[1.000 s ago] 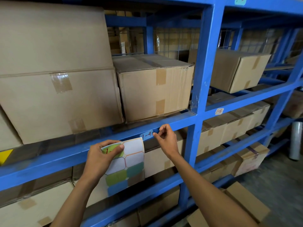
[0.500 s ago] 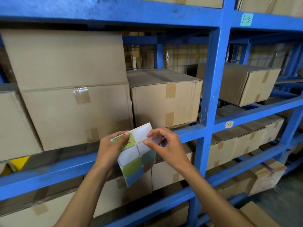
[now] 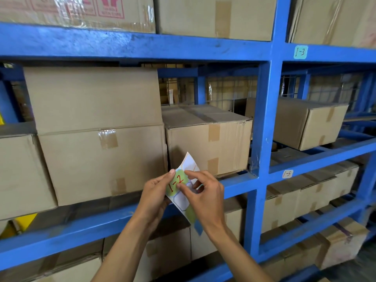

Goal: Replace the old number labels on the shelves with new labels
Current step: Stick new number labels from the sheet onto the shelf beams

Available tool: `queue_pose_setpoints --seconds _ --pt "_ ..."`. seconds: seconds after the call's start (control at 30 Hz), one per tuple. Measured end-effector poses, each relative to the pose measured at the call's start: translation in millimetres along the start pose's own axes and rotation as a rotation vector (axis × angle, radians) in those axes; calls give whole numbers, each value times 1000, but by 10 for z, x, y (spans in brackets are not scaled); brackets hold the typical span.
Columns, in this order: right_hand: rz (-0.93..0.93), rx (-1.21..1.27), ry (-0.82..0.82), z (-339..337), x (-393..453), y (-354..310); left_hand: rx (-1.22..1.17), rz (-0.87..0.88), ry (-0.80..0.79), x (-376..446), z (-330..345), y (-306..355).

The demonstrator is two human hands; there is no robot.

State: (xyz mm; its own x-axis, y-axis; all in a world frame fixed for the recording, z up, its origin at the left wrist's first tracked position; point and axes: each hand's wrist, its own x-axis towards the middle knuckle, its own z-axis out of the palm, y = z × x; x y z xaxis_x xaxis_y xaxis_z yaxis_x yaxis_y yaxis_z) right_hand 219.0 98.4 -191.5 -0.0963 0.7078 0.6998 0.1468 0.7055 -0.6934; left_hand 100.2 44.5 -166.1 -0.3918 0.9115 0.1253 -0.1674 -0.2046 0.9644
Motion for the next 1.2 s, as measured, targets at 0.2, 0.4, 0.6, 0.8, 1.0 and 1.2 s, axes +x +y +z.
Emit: queue_pose_setpoints --seconds 0.2,0.4,0.6,0.8,1.0,1.2 --pt "36 92 21 -7 94 -73 -29 28 -46 20 31 60" --pt "85 162 33 19 176 -86 -58 42 -52 81 30 59" --pt "165 273 21 63 236 -125 -112 57 -74 128 -4 73" --pt "208 361 -3 98 304 -155 -108 57 -67 194 -65 59" --pt "250 360 -18 126 361 -158 -97 64 -71 221 -106 57" --pt "259 352 -64 131 433 -161 -127 98 -118 198 -139 79"
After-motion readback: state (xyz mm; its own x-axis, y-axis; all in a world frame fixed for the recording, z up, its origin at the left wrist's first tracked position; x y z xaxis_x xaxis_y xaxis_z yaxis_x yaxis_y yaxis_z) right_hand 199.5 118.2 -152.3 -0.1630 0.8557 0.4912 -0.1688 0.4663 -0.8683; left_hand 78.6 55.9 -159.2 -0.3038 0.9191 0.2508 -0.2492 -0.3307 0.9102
